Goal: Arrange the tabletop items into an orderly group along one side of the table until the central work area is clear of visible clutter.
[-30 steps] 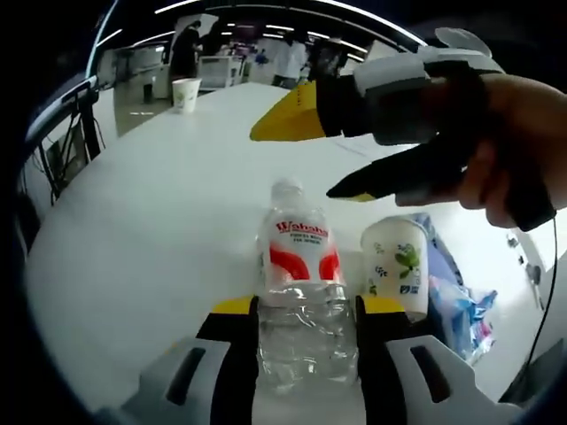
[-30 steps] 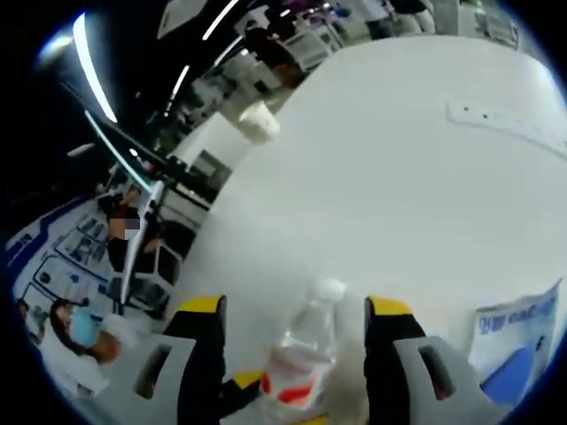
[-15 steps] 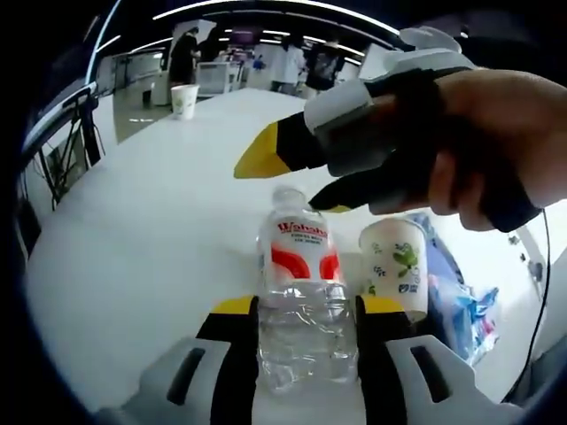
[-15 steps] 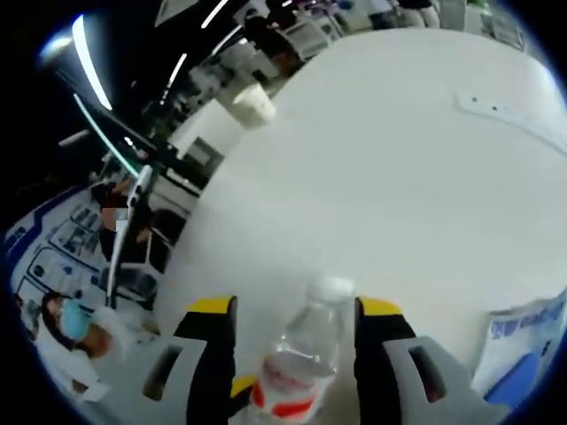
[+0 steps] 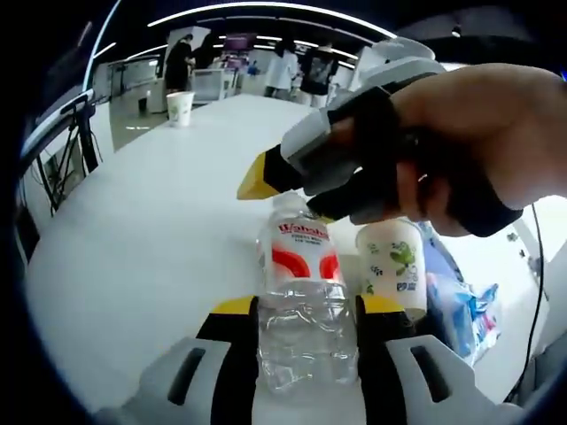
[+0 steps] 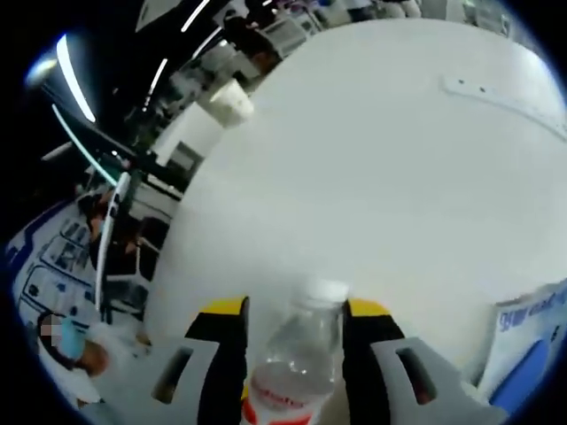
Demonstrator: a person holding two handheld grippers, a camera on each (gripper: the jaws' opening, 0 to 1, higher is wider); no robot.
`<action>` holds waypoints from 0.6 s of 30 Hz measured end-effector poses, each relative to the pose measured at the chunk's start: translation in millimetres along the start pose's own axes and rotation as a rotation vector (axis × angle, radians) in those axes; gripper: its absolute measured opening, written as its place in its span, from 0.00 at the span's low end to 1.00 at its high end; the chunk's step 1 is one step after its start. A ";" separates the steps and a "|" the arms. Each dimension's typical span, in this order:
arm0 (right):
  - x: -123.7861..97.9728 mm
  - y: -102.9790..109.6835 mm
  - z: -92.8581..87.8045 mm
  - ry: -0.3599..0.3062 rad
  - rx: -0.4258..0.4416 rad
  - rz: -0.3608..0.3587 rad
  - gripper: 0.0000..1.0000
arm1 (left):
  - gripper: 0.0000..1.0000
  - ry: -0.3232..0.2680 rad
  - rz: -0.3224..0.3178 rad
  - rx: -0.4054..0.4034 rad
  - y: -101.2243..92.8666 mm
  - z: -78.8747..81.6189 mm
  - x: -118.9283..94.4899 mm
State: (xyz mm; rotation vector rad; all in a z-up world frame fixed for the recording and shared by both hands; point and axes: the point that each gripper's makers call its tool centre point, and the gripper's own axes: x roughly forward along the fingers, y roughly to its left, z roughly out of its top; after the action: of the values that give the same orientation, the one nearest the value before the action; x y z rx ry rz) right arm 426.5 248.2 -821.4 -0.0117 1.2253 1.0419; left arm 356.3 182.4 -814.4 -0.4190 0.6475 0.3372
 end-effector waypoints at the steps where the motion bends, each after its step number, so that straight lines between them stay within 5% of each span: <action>1: -0.3 -2.5 0.2 -0.004 -0.002 -0.013 0.30 | 0.39 0.001 0.000 -0.003 0.3 -0.1 -0.2; 11: -4.5 0.4 7.2 -0.059 0.105 0.023 0.20 | 0.38 0.010 -0.008 -0.020 2.9 0.4 -0.6; 18: -16.8 13.1 14.4 -0.097 0.074 0.058 0.17 | 0.37 0.012 -0.012 0.011 4.7 3.7 -3.1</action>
State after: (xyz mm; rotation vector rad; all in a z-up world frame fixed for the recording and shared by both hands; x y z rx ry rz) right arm 429.5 252.3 -796.2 0.1315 1.1815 1.0351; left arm 353.9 187.7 -811.0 -0.4144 0.6584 0.3196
